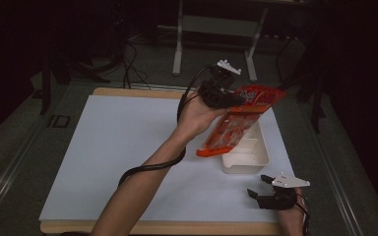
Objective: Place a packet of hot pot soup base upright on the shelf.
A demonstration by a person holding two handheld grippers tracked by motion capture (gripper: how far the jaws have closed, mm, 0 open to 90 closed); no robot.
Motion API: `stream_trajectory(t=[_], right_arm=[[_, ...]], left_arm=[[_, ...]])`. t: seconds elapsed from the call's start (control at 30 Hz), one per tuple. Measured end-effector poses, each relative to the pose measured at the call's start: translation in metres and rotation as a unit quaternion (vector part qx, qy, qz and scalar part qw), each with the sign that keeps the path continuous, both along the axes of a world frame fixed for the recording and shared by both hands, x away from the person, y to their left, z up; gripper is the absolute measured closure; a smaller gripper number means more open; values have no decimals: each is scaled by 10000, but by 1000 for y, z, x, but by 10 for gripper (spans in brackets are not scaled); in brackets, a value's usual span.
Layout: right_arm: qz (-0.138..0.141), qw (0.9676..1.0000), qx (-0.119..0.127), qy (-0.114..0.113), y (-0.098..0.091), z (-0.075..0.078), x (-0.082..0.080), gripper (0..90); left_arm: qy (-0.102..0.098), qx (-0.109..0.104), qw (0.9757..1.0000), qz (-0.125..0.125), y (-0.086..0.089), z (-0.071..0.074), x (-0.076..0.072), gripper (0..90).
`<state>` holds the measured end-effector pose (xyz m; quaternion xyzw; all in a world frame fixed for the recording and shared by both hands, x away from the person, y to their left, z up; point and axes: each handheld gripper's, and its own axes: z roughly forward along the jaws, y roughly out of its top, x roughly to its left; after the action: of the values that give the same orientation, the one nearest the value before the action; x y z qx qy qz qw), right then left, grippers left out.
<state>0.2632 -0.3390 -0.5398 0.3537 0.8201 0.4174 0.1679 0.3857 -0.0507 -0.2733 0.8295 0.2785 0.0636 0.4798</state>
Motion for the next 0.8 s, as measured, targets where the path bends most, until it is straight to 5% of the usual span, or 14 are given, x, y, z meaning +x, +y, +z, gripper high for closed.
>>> stream_trajectory(t=[0.8], right_arm=[[18,10000,6,-22,0,0,0,188]], left_arm=[[241,-125,9996,72,-47,-15,5,900]])
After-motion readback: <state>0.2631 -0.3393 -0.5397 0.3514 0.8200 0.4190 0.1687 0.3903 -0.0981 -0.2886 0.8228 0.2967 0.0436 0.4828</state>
